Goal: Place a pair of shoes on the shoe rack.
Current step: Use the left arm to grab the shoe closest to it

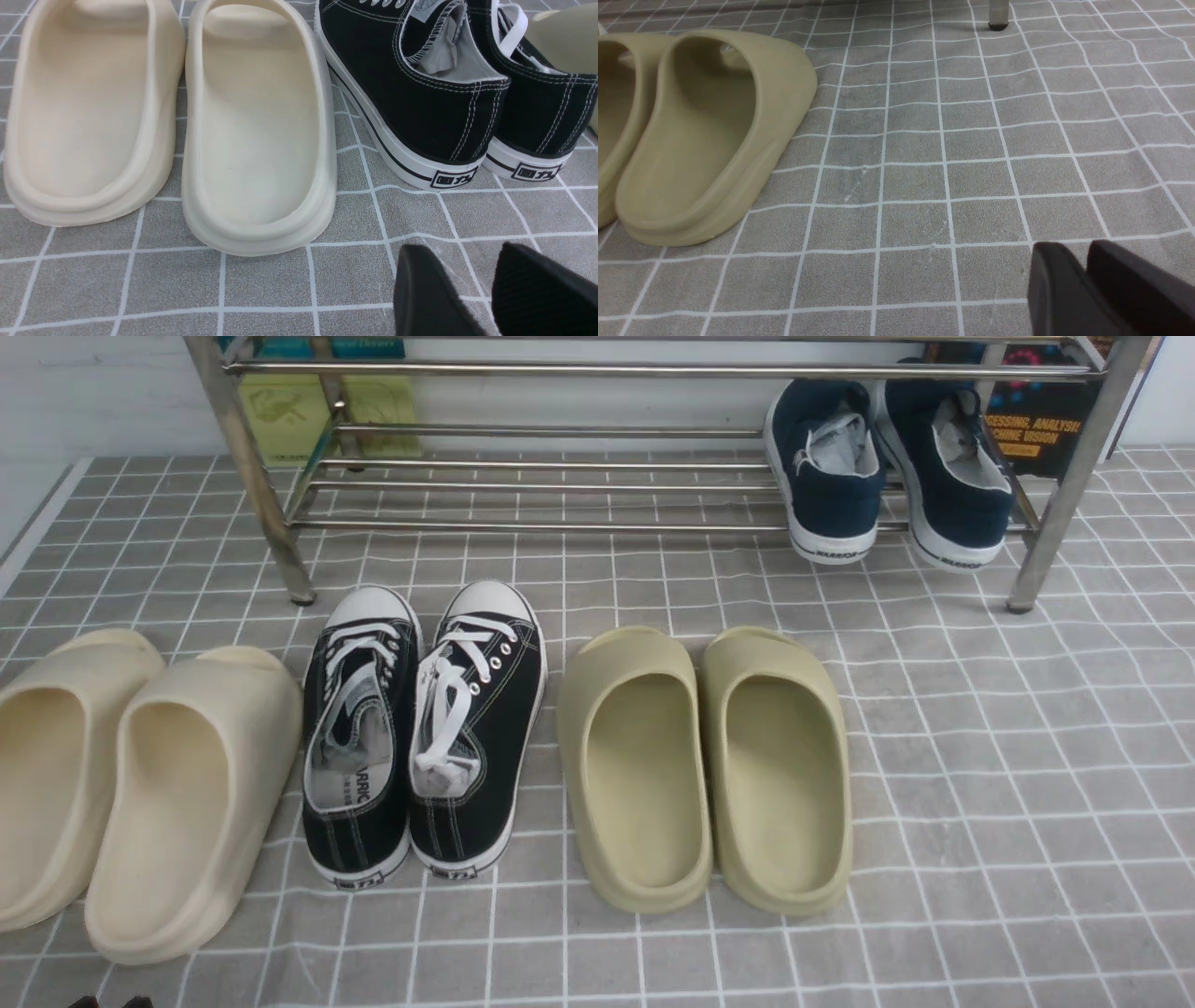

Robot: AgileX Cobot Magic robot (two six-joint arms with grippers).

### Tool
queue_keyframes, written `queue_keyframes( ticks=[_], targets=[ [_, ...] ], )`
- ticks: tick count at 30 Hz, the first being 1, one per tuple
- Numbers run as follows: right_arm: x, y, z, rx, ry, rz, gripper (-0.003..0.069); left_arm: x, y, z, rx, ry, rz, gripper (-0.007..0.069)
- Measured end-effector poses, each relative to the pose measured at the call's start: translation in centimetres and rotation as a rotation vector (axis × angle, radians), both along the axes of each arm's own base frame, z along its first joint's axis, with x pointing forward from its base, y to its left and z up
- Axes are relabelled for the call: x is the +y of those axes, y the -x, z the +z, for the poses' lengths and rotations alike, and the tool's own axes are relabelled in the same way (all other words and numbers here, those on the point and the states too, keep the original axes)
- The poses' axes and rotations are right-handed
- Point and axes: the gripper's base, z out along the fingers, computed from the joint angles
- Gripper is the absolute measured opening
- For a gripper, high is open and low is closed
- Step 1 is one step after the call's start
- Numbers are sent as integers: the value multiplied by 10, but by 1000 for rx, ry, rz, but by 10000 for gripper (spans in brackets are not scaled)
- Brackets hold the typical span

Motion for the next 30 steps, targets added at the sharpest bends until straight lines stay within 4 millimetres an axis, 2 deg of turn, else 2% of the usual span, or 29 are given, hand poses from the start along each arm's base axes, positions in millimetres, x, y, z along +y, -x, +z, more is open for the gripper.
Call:
queue_keyframes(
  ticks=[30],
  targets=[
    [0, 0, 0, 0, -2, -1, 178, 0, 0, 0, 0, 0, 0, 239]
  ],
)
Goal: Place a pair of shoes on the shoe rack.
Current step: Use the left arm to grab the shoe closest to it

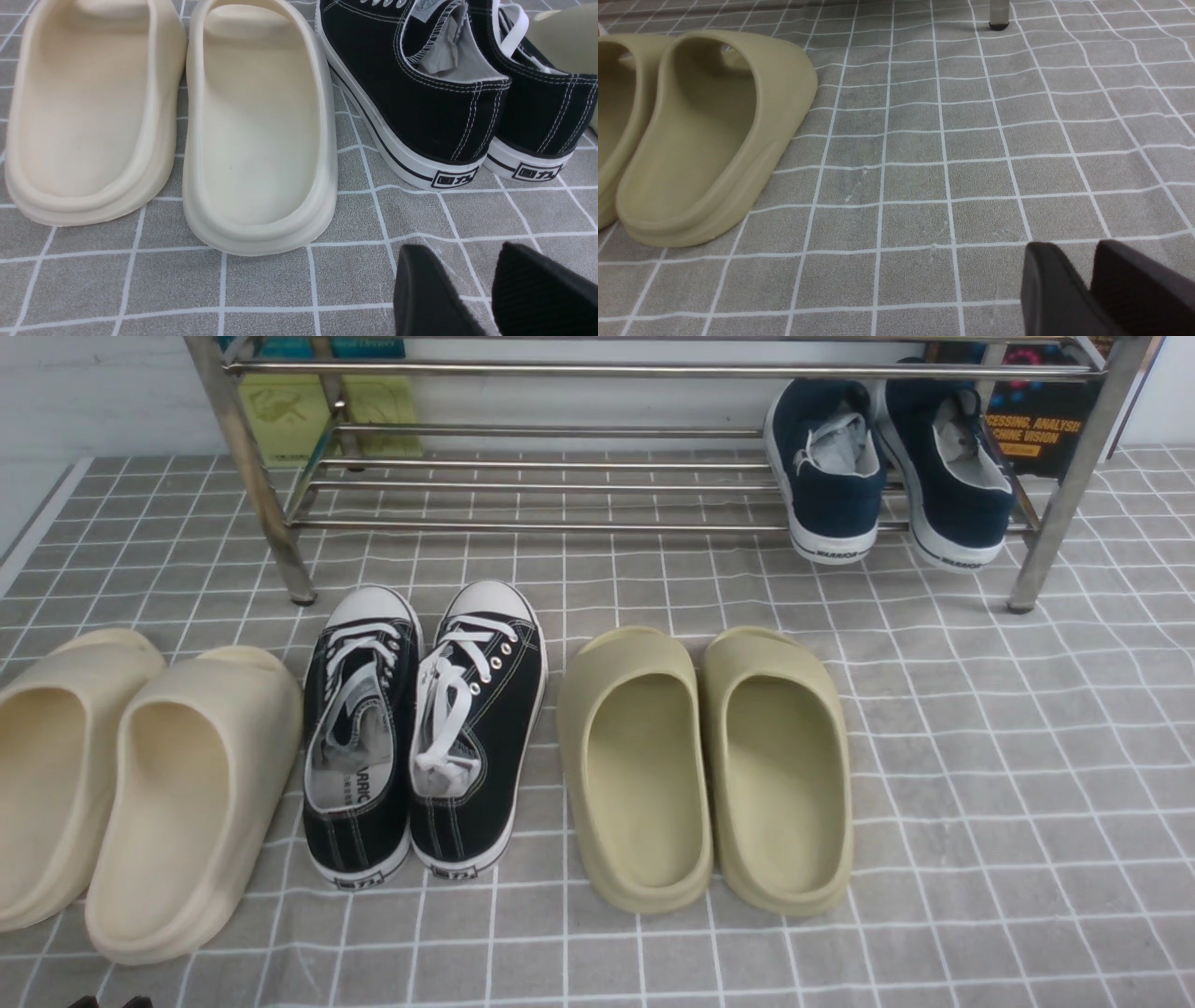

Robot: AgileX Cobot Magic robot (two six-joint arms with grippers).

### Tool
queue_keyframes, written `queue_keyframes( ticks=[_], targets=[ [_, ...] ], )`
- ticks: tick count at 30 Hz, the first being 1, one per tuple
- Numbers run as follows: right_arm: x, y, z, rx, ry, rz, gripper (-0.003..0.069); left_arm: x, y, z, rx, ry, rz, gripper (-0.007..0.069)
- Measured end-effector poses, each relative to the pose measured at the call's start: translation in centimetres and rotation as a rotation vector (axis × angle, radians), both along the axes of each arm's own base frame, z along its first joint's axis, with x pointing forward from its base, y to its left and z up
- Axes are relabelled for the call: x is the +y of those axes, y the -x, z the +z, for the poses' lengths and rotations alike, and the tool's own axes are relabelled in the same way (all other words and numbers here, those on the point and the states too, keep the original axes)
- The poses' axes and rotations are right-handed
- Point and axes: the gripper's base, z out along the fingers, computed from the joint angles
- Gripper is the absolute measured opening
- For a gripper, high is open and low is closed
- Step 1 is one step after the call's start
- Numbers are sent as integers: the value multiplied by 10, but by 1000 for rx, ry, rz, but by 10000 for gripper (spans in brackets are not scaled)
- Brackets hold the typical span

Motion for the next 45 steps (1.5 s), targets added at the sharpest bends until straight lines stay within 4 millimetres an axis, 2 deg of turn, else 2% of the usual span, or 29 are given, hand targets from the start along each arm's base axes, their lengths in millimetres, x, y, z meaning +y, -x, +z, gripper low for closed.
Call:
queue_keyframes(
  ticks=[27, 32, 34, 40, 43, 44, 45],
  targets=[
    [0, 0, 0, 0, 0, 0, 202, 0, -1, 3, -35, -3, 2, 239],
    [0, 0, 0, 0, 0, 0, 202, 1, -4, 19, -219, 13, 16, 239],
    [0, 0, 0, 0, 0, 0, 207, 2, -5, 33, -366, 26, 27, 239],
    [0, 0, 0, 0, 0, 0, 218, 4, -2, 53, -584, 53, 43, 239],
    [0, 0, 0, 0, 0, 0, 220, 6, 4, 69, -773, 177, 53, 239],
    [0, 0, 0, 0, 0, 0, 220, 6, 5, 71, -787, 192, 52, 239],
    [0, 0, 0, 0, 0, 0, 222, 7, 11, 81, -911, 325, 38, 239]
  ],
)
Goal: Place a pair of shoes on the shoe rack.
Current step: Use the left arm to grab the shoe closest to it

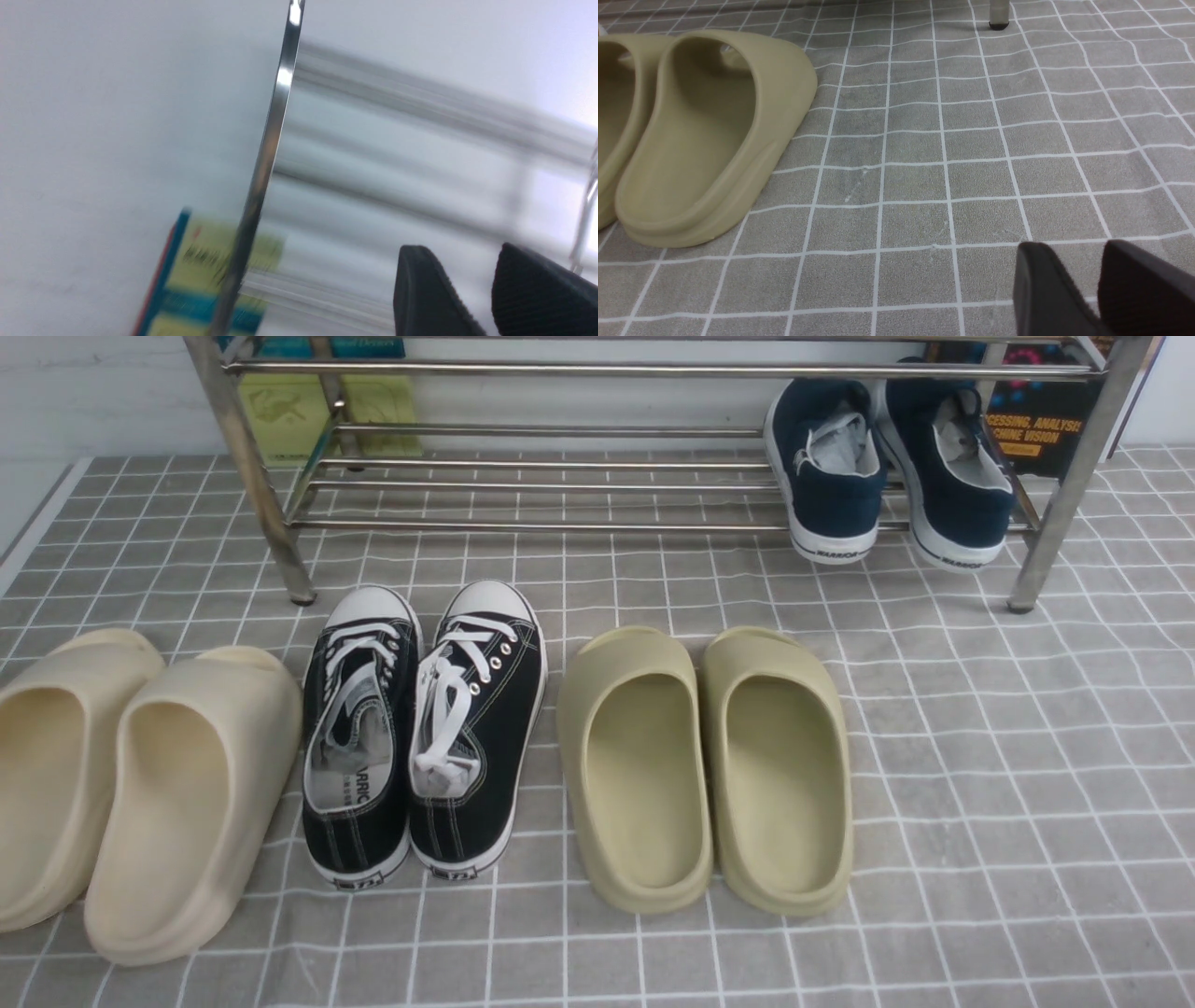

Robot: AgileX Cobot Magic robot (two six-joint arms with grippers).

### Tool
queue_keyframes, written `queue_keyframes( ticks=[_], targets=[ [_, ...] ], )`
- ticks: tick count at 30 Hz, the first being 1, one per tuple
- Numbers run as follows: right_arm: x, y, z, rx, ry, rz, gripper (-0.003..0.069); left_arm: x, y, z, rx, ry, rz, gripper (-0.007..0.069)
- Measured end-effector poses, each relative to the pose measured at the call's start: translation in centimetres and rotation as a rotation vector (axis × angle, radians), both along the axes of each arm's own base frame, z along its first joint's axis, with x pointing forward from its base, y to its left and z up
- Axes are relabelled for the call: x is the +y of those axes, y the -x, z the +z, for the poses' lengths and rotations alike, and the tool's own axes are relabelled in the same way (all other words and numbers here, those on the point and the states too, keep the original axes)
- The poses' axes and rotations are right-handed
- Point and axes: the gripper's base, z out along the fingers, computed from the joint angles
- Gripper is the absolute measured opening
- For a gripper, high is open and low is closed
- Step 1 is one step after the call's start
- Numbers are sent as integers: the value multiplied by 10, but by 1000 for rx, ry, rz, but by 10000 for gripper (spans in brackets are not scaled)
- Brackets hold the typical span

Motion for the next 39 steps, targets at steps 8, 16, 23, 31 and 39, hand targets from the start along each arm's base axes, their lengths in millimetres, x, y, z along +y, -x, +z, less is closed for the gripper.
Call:
queue_keyframes(
  ticks=[8, 16, 23, 31, 39],
  targets=[
    [0, 0, 0, 0, 0, 0, 226, 0, 16, 41, -160, 194, -167, 239],
    [0, 0, 0, 0, 0, 0, 237, -1, -7, 64, 750, 77, -35, 239],
    [0, 0, 0, 0, 0, 0, 238, -2, -51, 47, 1059, 34, 17, 239],
    [0, 0, 0, 0, 0, 0, 238, -12, -90, 31, 1194, 105, -60, 239],
    [0, 0, 0, 0, 1, 0, 238, -27, -154, 12, 1554, -1, -150, 240]
  ],
)
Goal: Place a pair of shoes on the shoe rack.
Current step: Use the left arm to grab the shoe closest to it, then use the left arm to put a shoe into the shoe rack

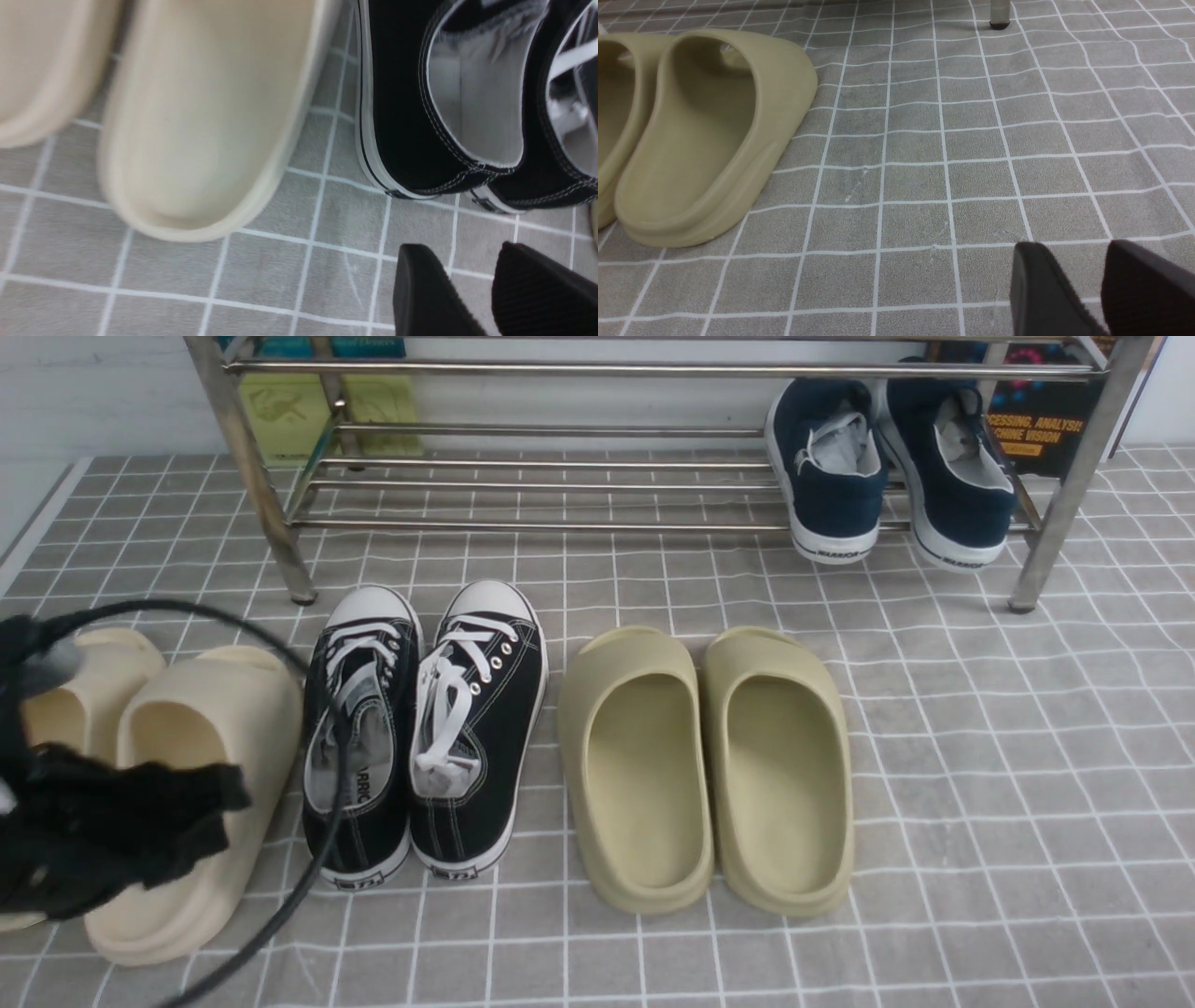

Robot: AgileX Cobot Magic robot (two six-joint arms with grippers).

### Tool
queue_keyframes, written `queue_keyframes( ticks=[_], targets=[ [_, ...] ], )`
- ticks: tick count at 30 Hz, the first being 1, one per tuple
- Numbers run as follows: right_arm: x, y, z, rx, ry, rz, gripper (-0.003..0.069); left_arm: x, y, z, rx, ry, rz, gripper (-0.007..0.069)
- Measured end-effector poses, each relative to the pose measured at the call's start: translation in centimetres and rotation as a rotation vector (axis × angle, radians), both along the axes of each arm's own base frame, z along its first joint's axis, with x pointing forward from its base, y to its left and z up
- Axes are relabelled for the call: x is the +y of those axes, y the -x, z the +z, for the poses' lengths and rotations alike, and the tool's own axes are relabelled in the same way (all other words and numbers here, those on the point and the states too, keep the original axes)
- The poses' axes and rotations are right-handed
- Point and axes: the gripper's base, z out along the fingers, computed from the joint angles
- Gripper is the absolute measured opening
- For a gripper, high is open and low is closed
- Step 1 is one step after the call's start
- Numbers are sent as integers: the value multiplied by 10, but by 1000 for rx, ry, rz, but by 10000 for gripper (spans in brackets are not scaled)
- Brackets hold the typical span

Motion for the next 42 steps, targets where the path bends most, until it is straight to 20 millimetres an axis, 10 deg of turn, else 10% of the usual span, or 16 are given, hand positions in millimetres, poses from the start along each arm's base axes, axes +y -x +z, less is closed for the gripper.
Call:
queue_keyframes(
  ticks=[13, 20, 34, 42],
  targets=[
    [0, 0, 0, 0, 0, 0, 239, -15, -112, -40, 208, -20, -139, 296],
    [0, 0, 0, 0, 0, 0, 239, -12, -128, -72, 265, -73, -134, 36],
    [0, 0, 0, 0, 0, 0, 239, -11, -125, 51, -26, -55, -118, -13],
    [0, 0, 0, 0, 0, 0, 239, -14, -182, 29, 89, -80, -138, -13]
  ],
)
